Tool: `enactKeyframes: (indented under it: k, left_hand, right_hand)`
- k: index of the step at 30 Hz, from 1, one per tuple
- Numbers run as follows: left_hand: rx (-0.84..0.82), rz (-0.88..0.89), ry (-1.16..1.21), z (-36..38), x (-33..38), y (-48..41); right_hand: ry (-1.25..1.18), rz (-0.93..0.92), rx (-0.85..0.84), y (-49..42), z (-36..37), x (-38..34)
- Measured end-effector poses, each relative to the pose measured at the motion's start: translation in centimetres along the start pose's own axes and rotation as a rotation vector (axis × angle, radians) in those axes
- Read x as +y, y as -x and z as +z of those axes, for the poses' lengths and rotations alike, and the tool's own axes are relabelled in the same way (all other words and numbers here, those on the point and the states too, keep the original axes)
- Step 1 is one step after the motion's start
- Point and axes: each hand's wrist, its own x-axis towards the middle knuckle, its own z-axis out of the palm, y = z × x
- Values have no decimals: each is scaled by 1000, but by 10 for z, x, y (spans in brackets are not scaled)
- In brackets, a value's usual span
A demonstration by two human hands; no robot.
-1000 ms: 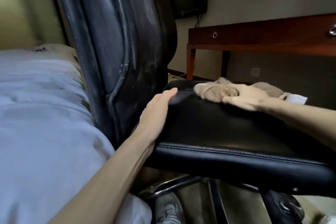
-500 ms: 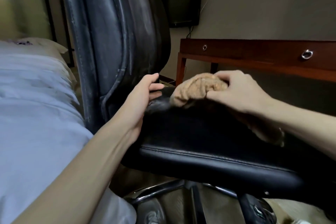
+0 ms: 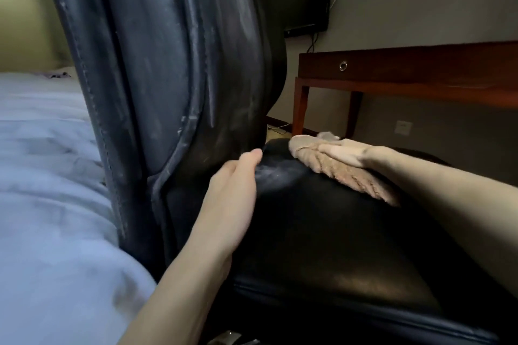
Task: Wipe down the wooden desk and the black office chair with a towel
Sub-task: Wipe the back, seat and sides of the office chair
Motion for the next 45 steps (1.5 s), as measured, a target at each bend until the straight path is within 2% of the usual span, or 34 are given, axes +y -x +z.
enactKeyframes:
  k: [3,6,10,13,15,18,23,24,26,28,30,34,35,38,41,43,45]
  left_hand:
    - [-16,14,-25,1,-4,12]
    - [-6,-45,104,-3,0,19]
    - [3,-55,224,-5,2,26]
    - [-15,-35,245,-6,6,32]
    - [-16,-42,248,-7,7,36]
    - [-8,-79,282,-5,8,40]
    - [-13,-81,307,1,7,34]
    - [2,-81,318,2,7,31]
    - [34,-82,345,5,6,25]
    - [72,-61,377,7,7,20]
    - [73,-55,417,8,10,20]
    - [49,-124,462,7,7,18]
    - [35,-133,476,7,6,17]
    - [10,-121,498,9,7,15]
    - [57,-99,471,12,7,16]
    - [59,-61,429,14,8,21]
    - [62,-49,420,15,9,28]
  right_hand:
    - [-63,-207,-69,39,9,-37]
    - [-29,-410,-127,91,20,-68]
    - [-53,-557,-85,150,29,-83]
    - [-185,-538,-65,182,15,-71]
    - [-222,-498,26,190,-3,-57]
    - [-26,-288,349,172,-35,-35]
    - [50,48,576,84,-58,3]
    - [79,151,557,61,-51,10]
    - [133,301,351,14,-28,26]
    - [69,288,100,-26,-12,34]
    - [-81,242,33,-49,-13,25]
    - [8,242,-74,-73,-17,3]
    - [20,210,-75,-75,-15,0]
    - [74,-68,-58,-67,-4,-18]
    - [-44,-337,-59,-34,9,-49]
    - [-151,-444,-116,-5,16,-60]
    - [-194,-474,-190,20,17,-66]
